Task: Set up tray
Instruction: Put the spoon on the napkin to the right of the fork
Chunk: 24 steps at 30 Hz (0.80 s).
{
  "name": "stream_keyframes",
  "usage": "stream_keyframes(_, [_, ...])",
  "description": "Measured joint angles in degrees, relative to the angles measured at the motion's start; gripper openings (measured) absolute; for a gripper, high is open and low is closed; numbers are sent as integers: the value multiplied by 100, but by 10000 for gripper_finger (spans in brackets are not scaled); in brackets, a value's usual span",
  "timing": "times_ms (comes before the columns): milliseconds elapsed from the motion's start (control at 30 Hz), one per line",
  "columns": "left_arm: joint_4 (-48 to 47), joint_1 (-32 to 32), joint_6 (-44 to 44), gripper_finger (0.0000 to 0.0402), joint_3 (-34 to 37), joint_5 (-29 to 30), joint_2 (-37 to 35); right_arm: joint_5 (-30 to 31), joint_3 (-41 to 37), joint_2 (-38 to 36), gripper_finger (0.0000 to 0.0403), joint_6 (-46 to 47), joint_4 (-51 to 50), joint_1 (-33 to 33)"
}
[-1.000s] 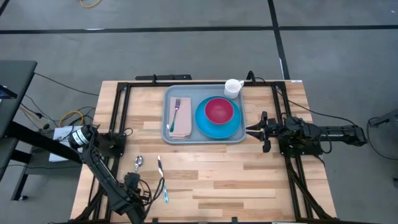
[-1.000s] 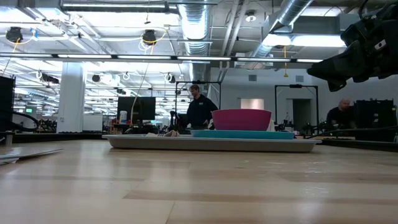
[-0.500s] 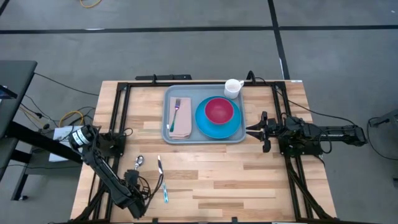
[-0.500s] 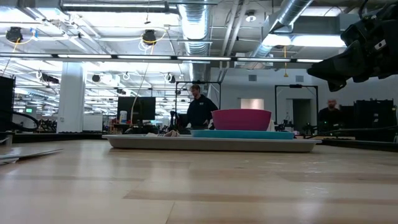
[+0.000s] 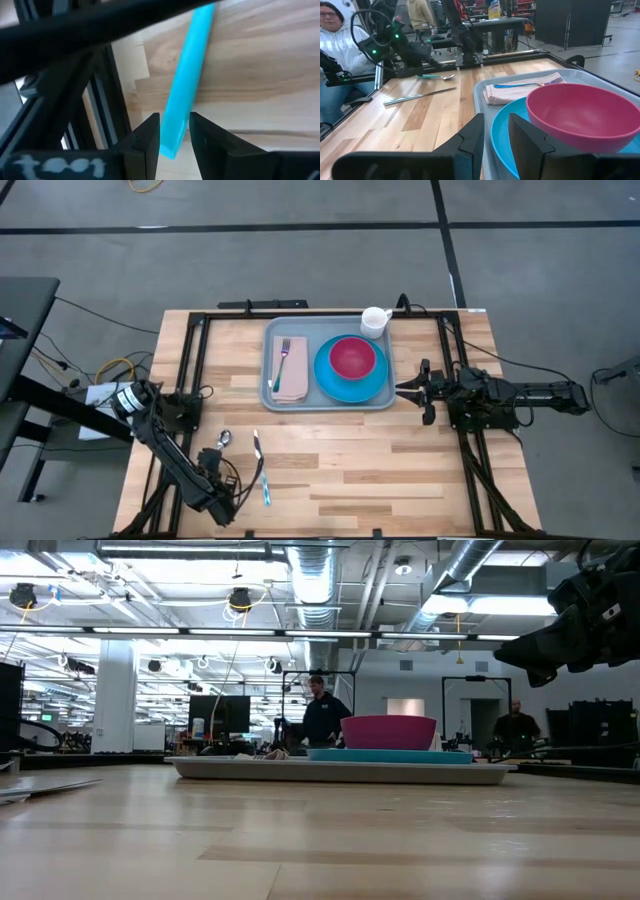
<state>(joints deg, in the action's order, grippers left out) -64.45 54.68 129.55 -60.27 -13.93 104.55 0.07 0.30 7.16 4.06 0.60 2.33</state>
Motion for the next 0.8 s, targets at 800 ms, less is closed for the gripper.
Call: stream_keyframes(800, [980,-140,171,16,409,1106,-474,-2,2,0,82,2,0,2])
